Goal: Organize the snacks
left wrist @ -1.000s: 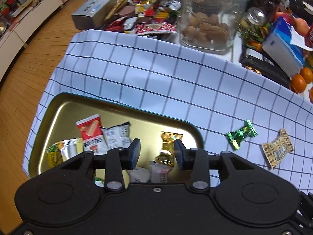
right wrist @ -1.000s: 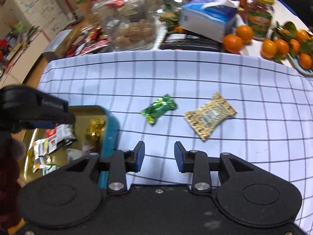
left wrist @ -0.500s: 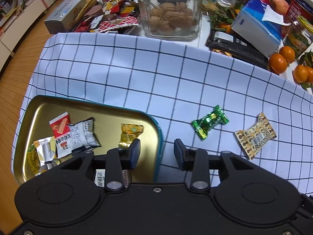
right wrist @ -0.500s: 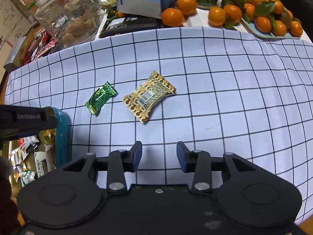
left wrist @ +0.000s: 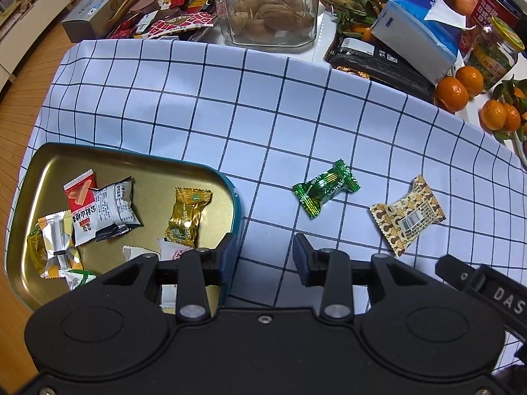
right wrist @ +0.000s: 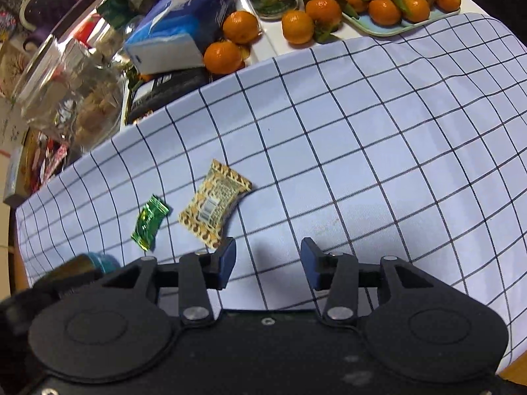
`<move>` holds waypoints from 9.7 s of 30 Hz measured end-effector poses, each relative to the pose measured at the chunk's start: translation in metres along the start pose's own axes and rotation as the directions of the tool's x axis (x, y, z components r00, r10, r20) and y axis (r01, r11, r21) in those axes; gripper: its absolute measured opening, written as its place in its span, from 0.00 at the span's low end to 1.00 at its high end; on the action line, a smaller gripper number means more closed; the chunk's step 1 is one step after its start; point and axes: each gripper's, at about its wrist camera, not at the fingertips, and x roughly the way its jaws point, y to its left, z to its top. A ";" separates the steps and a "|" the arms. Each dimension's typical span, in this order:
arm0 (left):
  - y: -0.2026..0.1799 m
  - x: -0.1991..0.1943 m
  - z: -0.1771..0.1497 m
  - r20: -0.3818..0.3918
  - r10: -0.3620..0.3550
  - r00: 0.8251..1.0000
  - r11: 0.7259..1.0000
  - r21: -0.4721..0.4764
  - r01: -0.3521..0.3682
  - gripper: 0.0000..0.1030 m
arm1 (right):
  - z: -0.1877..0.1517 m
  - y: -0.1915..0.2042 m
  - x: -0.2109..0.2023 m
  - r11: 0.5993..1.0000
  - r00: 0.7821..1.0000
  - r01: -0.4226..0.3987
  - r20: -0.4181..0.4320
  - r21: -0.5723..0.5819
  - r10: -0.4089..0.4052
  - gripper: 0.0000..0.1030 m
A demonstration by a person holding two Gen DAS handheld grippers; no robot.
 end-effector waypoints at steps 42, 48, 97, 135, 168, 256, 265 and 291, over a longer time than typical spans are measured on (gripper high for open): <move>0.036 -0.019 0.016 0.026 -0.063 0.998 0.993 -0.095 0.065 0.45 | 0.000 0.050 0.046 0.945 0.986 0.168 0.039 -0.279 -0.163 0.34; 0.030 -0.016 0.015 0.018 -0.075 0.997 0.994 -0.073 0.076 0.45 | -0.030 0.007 0.019 0.928 0.983 0.172 0.000 -0.329 -0.182 0.34; -0.058 0.027 0.002 0.204 -0.041 0.978 0.913 0.405 -0.046 0.49 | 0.003 -0.033 -0.058 0.988 0.988 -0.153 -0.019 0.004 0.153 0.33; -0.035 0.017 -0.063 -0.115 0.049 0.992 0.997 0.060 -0.042 0.28 | -0.006 -0.036 -0.049 0.995 0.999 -0.036 -0.003 -0.093 0.036 0.33; -0.049 0.009 -0.052 -0.119 -0.059 0.991 0.993 0.090 0.070 0.26 | -0.045 -0.042 -0.003 0.943 0.982 0.162 -0.045 -0.291 -0.182 0.33; 0.185 -0.051 -0.024 0.062 0.223 0.973 0.945 -0.260 -0.200 0.35 | -0.132 0.188 -0.039 0.707 0.946 -0.221 0.028 -0.671 0.322 0.57; 0.164 -0.052 -0.026 0.097 0.221 0.971 0.962 -0.187 -0.200 0.35 | -0.116 0.172 -0.016 0.792 0.979 -0.174 -0.016 -0.586 0.203 0.57; 0.161 -0.051 -0.029 0.076 0.204 0.976 0.966 -0.178 -0.188 0.35 | -0.114 0.172 -0.012 0.795 0.987 -0.139 -0.015 -0.591 0.162 0.57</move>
